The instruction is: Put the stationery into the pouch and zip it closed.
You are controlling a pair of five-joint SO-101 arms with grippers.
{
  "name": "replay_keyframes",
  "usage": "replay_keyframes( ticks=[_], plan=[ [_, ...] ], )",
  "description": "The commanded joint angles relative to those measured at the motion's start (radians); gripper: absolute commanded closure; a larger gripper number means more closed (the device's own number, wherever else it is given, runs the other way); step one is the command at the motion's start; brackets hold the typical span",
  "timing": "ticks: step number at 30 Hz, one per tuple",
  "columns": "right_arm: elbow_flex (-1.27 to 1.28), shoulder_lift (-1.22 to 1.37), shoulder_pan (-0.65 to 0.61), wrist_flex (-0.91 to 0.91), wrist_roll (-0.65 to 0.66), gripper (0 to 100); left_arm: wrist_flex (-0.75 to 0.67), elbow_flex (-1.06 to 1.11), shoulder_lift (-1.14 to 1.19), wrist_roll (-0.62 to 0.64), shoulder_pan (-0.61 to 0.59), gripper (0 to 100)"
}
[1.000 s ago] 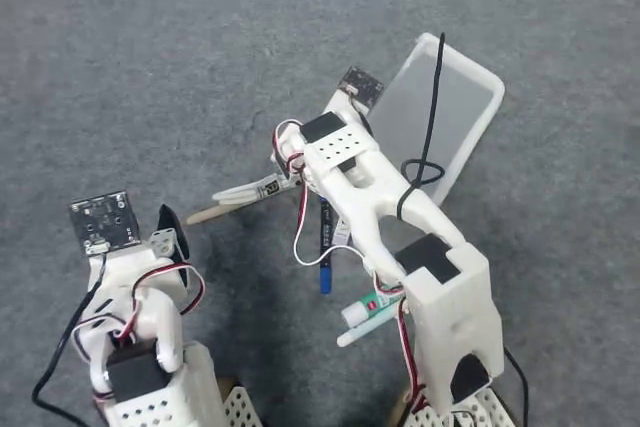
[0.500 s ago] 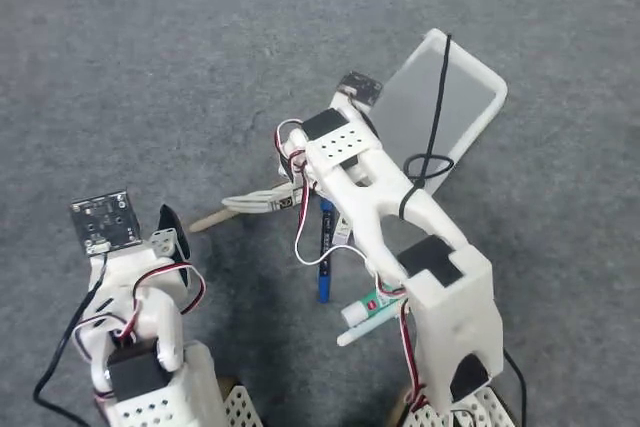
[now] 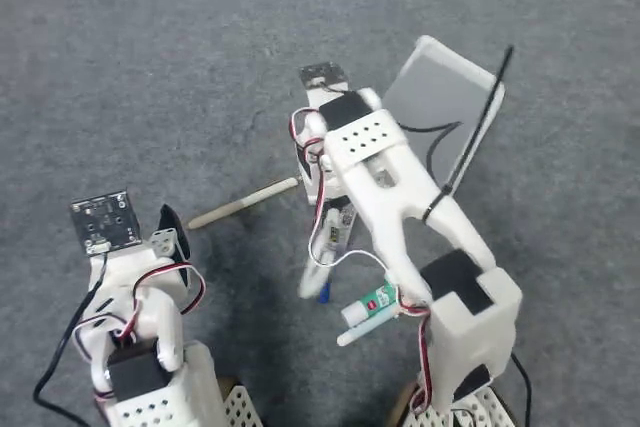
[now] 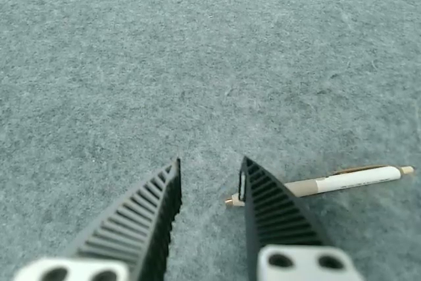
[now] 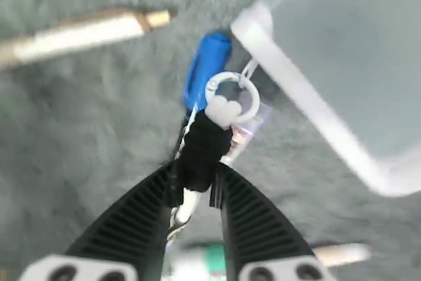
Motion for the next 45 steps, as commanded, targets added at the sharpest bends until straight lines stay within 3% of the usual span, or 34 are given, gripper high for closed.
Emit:
replay_keyframes(
  ticks=[1,7,10,15,19,26,35,45],
  plan=[
    [-0.055,-0.128,0.024,0.071,0.068,99.2,-0.034,-0.001,-0.023,-0.009,-0.006,82],
    [-0.025,-0.223,0.042,0.116,0.072,99.2,-0.032,0.016,-0.023,0.0,0.002,71],
    [0.043,-0.308,0.048,0.084,0.075,99.2,-0.035,0.01,-0.023,0.0,0.003,70],
    [0.215,-0.481,0.048,-0.016,0.19,99.2,-0.063,0.013,-0.021,0.0,0.069,70],
    [0.368,-0.544,0.044,-0.117,0.167,98.7,-0.068,0.041,-0.021,0.0,0.091,70],
    [0.483,-0.495,0.042,-0.22,0.069,84.9,-0.061,0.044,-0.021,0.0,0.089,70],
    [0.482,-0.302,-0.027,-0.348,0.023,84.4,-0.061,0.044,-0.021,0.0,0.087,70],
    [0.482,-0.202,-0.008,-0.398,0.008,84.6,-0.061,0.045,-0.021,0.0,0.087,70]
  ],
)
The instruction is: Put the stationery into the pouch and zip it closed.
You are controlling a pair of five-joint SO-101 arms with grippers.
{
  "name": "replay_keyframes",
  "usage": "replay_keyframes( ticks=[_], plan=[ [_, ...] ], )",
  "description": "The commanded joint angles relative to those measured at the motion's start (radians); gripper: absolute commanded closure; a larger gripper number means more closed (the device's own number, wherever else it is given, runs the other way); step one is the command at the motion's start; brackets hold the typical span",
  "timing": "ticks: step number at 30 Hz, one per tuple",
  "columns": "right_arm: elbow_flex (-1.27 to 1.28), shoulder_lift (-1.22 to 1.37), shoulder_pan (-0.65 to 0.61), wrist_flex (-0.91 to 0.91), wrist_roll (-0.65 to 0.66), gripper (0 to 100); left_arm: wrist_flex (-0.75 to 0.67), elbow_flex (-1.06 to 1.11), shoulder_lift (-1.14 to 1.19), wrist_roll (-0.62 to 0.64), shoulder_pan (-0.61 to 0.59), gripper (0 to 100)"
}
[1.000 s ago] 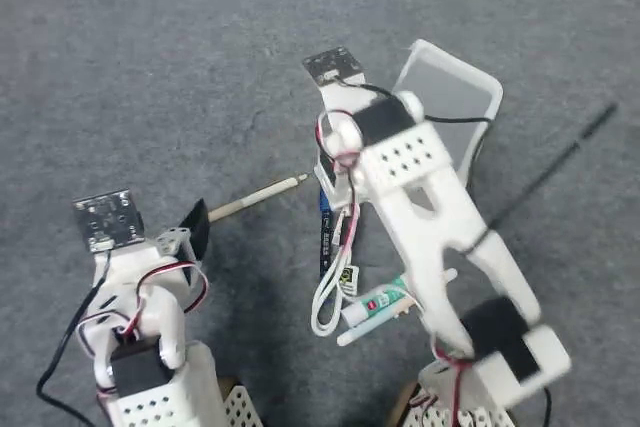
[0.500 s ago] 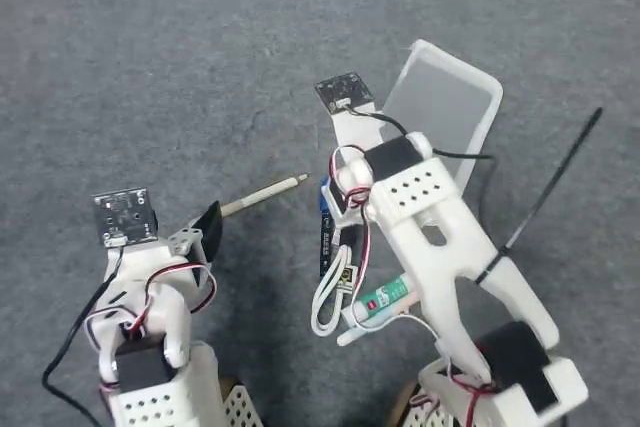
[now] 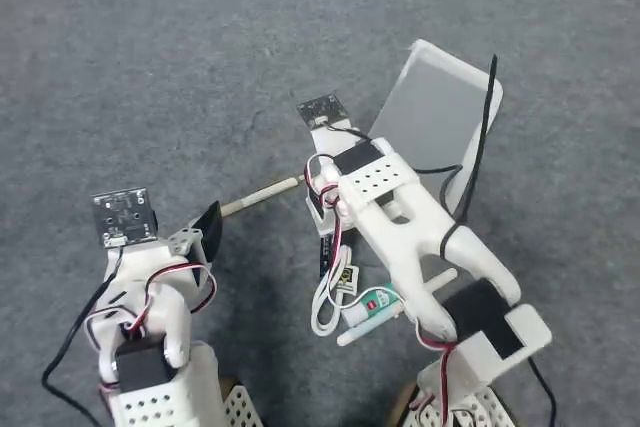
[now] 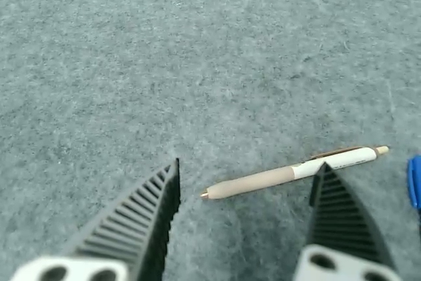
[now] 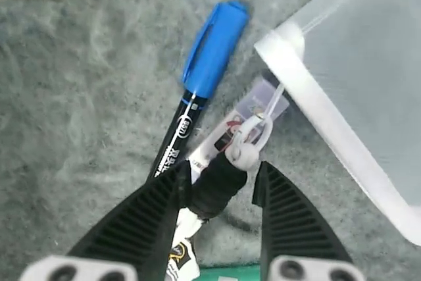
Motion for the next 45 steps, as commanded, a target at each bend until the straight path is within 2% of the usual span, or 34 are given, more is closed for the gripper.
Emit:
replay_keyframes(
  ticks=[1,8,15,17,21,40,45],
  plan=[
    [-0.018,-0.005,0.016,-0.015,-0.041,84.6,-0.028,-0.013,-0.021,0.0,0.003,70],
    [-0.018,0.042,0.035,-0.012,-0.054,85.3,-0.028,-0.013,-0.021,0.0,0.003,70],
    [-0.018,0.045,0.039,-0.008,-0.049,95.8,-0.032,-0.004,-0.021,0.0,0.003,70],
    [-0.02,0.041,0.039,-0.005,-0.018,99.1,-0.032,-0.004,-0.021,0.0,0.003,70],
    [-0.057,0.01,0.039,0.062,0.038,99.3,-0.032,-0.004,-0.021,-0.003,0.003,70],
    [-0.058,-0.463,0.035,0.278,0.25,99.3,-0.029,-0.059,-0.021,-0.038,0.011,70],
    [-0.06,-0.628,0.033,0.328,0.264,99.3,-0.002,-0.077,-0.02,-0.037,0.087,64]
  ],
)
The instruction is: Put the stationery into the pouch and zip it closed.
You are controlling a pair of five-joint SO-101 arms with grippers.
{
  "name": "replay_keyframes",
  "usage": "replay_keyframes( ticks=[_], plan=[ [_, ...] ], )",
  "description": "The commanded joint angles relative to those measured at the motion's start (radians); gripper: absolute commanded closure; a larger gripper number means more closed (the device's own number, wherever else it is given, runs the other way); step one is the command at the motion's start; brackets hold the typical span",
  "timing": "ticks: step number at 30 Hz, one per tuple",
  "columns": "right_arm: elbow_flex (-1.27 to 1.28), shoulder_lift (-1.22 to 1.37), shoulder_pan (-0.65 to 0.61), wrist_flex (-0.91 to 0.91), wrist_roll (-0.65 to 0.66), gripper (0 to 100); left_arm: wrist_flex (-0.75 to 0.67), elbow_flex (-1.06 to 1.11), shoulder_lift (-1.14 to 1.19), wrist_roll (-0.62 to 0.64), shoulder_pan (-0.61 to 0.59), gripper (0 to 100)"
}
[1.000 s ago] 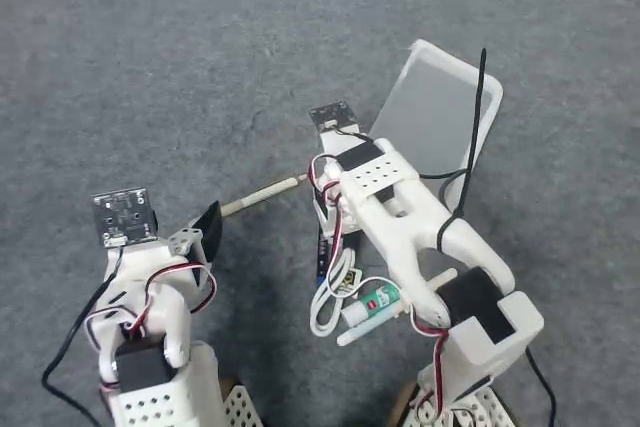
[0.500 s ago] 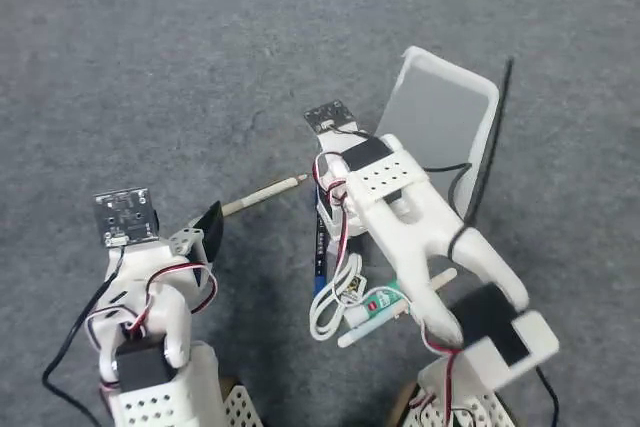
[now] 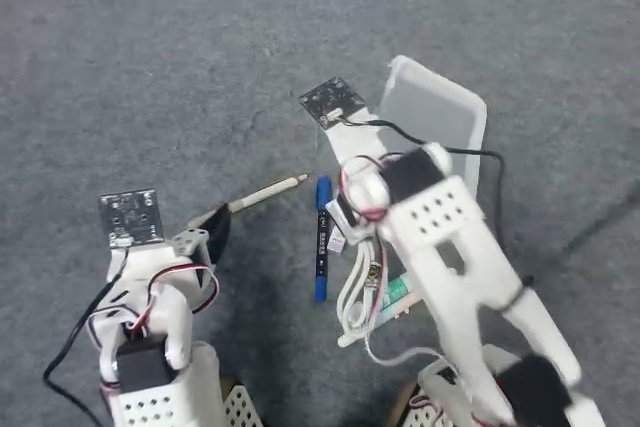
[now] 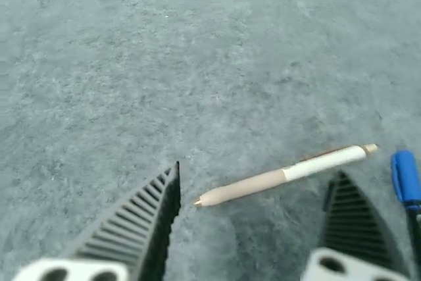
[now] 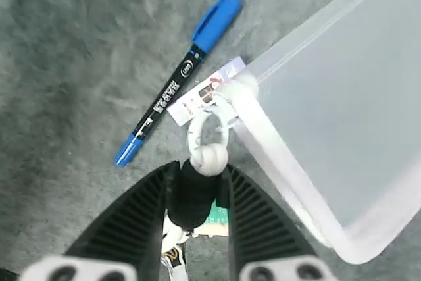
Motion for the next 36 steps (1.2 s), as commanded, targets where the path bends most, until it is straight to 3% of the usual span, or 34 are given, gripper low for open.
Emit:
replay_keyframes(
  ticks=[1,9,21,36],
  plan=[
    [-0.058,-0.166,0.004,0.041,0.043,99.3,0.002,-0.071,-0.02,-0.006,0.064,64],
    [-0.057,-0.344,-0.001,0.093,0.095,99.3,0.002,-0.148,-0.02,0.017,0.215,64],
    [0.046,-0.378,-0.091,0.024,0.092,99.3,0.049,-0.266,-0.02,0.107,0.48,64],
    [0.063,-0.38,-0.094,0.004,0.086,99.3,-0.026,-0.163,-0.018,0.107,0.532,64]
  ],
)
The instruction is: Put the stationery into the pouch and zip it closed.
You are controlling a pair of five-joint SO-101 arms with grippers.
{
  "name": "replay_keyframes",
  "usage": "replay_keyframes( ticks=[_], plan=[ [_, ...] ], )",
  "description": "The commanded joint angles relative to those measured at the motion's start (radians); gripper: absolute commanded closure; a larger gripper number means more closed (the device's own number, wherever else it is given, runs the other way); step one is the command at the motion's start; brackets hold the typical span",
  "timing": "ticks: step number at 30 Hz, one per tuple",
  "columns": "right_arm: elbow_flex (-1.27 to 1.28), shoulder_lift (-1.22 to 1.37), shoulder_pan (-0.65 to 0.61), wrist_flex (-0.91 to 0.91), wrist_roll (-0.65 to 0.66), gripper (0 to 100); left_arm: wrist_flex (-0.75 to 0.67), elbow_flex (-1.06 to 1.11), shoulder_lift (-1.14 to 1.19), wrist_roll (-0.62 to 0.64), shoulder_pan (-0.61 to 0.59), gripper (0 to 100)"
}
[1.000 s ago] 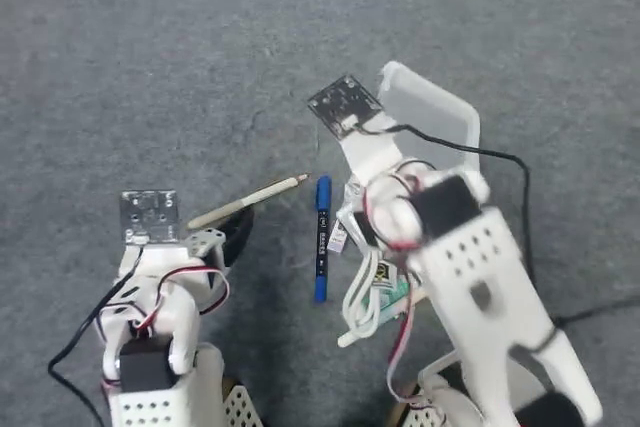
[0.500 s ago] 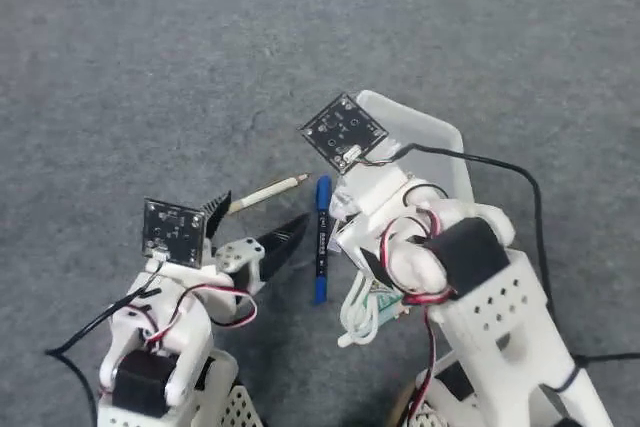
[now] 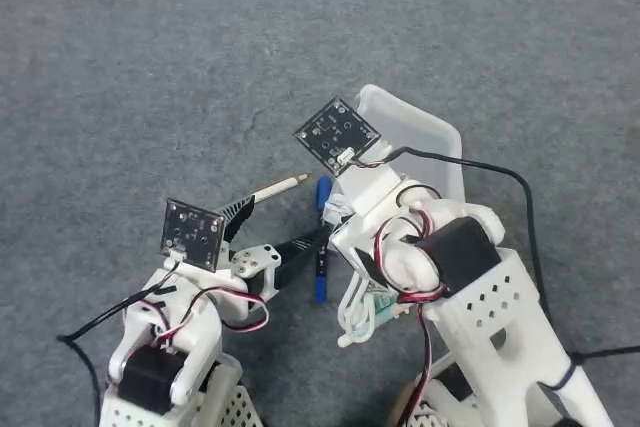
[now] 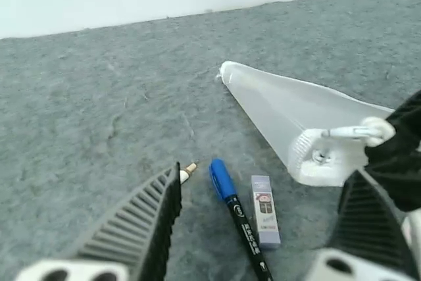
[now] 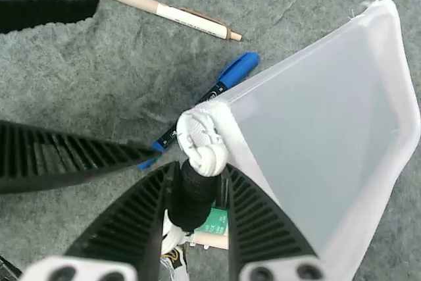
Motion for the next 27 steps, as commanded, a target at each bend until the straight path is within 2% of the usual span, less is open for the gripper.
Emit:
replay_keyframes(
  ticks=[1,9,19,27],
  plan=[
    [-0.015,-0.045,-0.007,-0.019,0.005,99.3,-0.035,-0.01,-0.018,0.014,0.003,64],
    [-0.015,-0.045,-0.094,-0.01,-0.021,99.3,-0.092,0.048,-0.018,0.014,0.003,64],
    [-0.011,-0.125,-0.097,0.028,-0.017,99.3,-0.094,0.073,-0.018,0.014,0.002,64],
    [0.04,-0.185,-0.104,0.044,-0.015,99.3,-0.084,0.05,-0.02,0.014,-0.058,64]
  ],
)
